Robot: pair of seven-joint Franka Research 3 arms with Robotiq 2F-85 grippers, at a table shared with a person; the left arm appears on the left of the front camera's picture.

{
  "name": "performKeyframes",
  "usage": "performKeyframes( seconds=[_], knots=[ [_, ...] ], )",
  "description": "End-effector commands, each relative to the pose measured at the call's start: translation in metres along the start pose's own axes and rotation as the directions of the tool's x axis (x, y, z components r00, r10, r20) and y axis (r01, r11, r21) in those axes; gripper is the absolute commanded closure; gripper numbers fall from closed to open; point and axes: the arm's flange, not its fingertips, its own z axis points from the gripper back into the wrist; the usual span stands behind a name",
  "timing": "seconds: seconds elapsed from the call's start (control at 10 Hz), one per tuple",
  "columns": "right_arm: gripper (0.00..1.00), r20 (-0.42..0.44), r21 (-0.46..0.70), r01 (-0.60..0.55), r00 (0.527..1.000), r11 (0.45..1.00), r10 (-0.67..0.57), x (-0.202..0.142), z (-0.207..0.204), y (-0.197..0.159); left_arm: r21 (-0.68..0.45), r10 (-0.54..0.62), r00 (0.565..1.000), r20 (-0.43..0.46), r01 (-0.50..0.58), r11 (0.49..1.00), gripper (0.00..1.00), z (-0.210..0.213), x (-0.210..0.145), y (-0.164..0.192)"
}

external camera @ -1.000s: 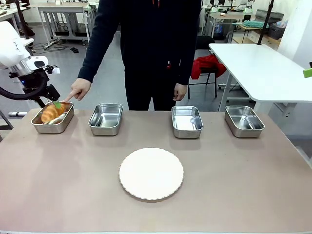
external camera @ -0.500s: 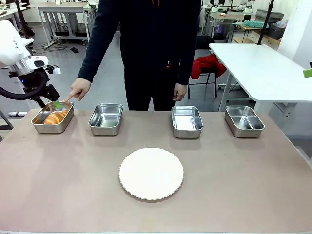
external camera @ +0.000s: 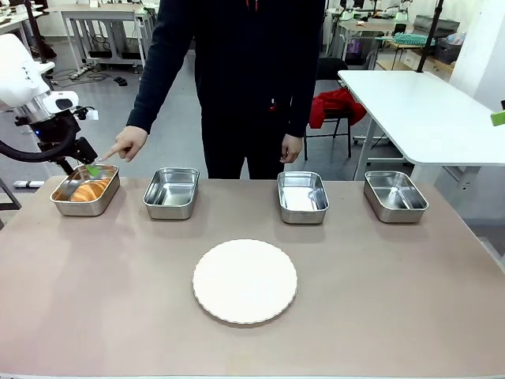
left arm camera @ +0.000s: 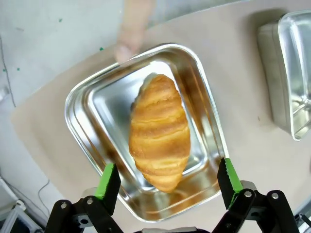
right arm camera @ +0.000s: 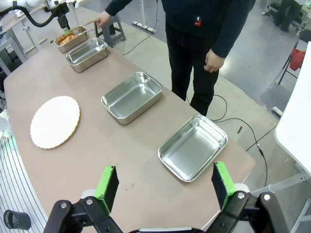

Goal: Place the bread in the container.
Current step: Place the Butter Roll into the Airtight Container indicated by the human.

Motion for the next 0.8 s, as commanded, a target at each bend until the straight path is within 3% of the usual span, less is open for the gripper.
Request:
performKeyframes(
  seconds=[0.0, 0.7],
  knots=[
    [0.00, 0.022, 0.007, -0.003, 1.000, 1.000, 0.003, 0.001, 0.000, 0.000, 0.065, 0.016, 0.998, 0.058, -0.020, 0.998, 0.00, 0.025, -0.029, -0.047],
    [0.00, 0.022, 0.007, -0.003, 1.000, 1.000, 0.003, 0.001, 0.000, 0.000, 0.140, 0.128, 0.963, 0.236, -0.164, 0.977, 0.00, 0.050, -0.165, -0.179]
  ],
)
